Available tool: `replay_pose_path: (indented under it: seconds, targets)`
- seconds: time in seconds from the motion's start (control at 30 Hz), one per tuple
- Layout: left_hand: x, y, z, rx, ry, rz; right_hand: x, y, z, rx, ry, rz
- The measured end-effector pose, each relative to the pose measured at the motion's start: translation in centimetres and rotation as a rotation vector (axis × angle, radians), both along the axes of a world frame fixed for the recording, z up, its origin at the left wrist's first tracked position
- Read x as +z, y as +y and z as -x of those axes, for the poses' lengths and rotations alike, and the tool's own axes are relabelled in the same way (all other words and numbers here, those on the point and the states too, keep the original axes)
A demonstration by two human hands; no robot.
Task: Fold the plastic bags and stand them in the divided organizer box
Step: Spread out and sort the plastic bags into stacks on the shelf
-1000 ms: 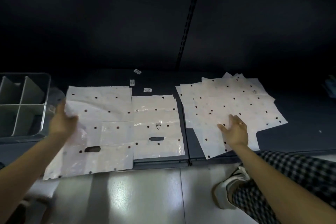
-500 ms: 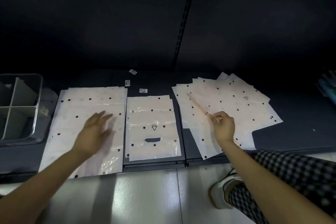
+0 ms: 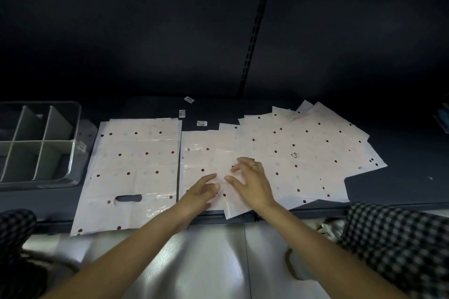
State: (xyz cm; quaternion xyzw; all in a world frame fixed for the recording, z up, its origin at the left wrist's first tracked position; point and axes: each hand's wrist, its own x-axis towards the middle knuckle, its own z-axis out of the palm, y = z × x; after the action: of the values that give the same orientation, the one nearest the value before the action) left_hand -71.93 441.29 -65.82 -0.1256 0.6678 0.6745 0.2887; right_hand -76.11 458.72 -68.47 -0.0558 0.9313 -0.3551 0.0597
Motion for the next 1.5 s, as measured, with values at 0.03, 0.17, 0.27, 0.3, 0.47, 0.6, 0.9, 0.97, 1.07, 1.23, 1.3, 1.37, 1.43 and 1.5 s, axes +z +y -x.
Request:
replay_pose_path:
  seconds: [0.03,0.17,0.27,0.3,0.47,0.6,0.9,0.97,1.07,1.23,1.3,1.37,1.43,1.5]
  targets:
    - [-0.2,0.0,-0.2,-0.025,0.005,0.033,-0.2,0.8,0.0,0.013,0.002,-0.097]
    - [-0.6,-0.3,-0.5,-0.072,0.012,0.088,-1.2,3.7,-0.3,0.1,-0.078,-0.359]
    - [-0.6,-0.2,-0.5,-0.121,0.001,0.135,-1.2,3.5,-0.1,-0.005,0.063,-0.234]
    - [-0.6,-0.2,-0.5,-0.13,0.004,0.144,-1.1,3.3,-0.1,-0.044,0.075,-0.224]
    - [-0.3,-0.3,0.4,-0.017,0.027,0.132,0.7,2.6,0.8,-0.223,0.016,-0.229]
    - [1.2,-1.9,2.1,0.199,-0.007,-0.021,2.8,1.1,1.3,-0.139,0.136,0.018]
    - [3.1,-6.8,3.6,0.451,0.125,-0.088,2.6,-2.3,-0.5,0.412,0.173,0.169]
    - [3.1,-7.5,3.2,0.53,0.164,-0.048,2.2,-2.5,-0.7,0.513,0.197,0.076]
    - [2.5,-8.6,2.5,0.599,0.223,0.177,1.7,-2.5,-1.2,0.536,0.173,0.042]
    - [0.4,-11.9,0.7,0.883,0.155,0.373,0.4,-0.3,-1.2,0.314,-0.011,-0.198]
    - [-0.5,-13.3,-0.4,0.999,0.141,0.414,-0.5,1.0,-1.5,0.286,-0.099,-0.348]
    - [-1.4,-14.1,-1.8,1.014,0.125,0.473,-1.2,1.8,-1.9,0.281,-0.101,-0.393]
    - [-2.2,-14.3,-2.7,1.019,0.116,0.435,-1.7,2.0,-2.0,0.218,-0.027,-0.329]
    - [-2.4,-14.2,-3.2,1.013,0.116,0.433,-1.8,1.8,-1.9,0.132,0.044,-0.262]
